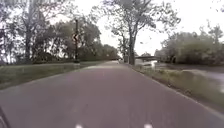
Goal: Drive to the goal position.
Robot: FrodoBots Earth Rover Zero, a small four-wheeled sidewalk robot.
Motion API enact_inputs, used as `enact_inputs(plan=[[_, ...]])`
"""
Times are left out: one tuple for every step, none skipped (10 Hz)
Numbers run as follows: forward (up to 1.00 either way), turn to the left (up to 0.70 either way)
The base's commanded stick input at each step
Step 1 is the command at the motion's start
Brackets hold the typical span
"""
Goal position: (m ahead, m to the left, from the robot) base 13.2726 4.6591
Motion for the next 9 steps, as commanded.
enact_inputs(plan=[[1.00, 0.00], [1.00, 0.00], [1.00, 0.00], [1.00, 0.00], [1.00, 0.00], [1.00, 0.00], [1.00, 0.00], [1.00, 0.00], [1.00, 0.00]])
